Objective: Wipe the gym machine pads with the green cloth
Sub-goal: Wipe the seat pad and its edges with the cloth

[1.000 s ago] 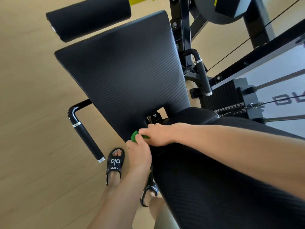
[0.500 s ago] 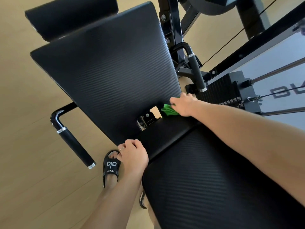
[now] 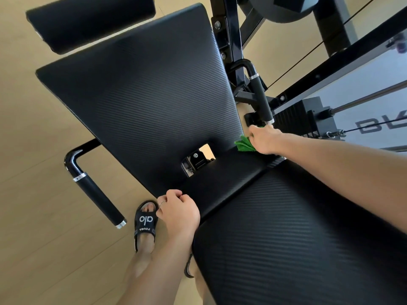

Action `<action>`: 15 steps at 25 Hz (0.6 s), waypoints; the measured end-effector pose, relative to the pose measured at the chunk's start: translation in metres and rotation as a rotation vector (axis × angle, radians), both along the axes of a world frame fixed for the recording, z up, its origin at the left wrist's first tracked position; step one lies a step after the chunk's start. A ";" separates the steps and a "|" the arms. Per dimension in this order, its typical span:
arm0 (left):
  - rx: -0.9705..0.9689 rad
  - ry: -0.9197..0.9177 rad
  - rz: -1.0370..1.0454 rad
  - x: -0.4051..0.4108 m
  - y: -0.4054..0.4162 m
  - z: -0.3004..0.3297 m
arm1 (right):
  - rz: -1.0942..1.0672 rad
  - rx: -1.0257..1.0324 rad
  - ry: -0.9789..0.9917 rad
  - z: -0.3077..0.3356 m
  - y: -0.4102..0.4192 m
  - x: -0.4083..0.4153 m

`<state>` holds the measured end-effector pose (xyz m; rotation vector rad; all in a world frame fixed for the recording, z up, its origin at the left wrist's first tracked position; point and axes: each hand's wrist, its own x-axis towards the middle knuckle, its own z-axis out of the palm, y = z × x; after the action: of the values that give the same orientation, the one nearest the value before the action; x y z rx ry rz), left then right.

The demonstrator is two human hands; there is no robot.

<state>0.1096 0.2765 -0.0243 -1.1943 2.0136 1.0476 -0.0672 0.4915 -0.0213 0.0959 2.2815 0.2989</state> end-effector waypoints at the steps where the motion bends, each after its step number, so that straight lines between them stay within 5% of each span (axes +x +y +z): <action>1: -0.004 0.004 0.007 0.000 0.000 -0.001 | -0.037 -0.024 0.012 -0.014 -0.002 -0.005; 7: -0.018 0.025 0.034 0.002 0.000 -0.009 | 0.017 -0.024 0.029 -0.057 -0.035 -0.008; 15: 0.087 0.027 -0.027 0.011 -0.019 -0.007 | 0.365 -0.297 -0.331 -0.015 -0.134 0.055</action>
<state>0.1205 0.2573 -0.0314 -1.1109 1.9779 1.1320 -0.0122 0.3572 -0.0363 -0.4924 1.9769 0.1452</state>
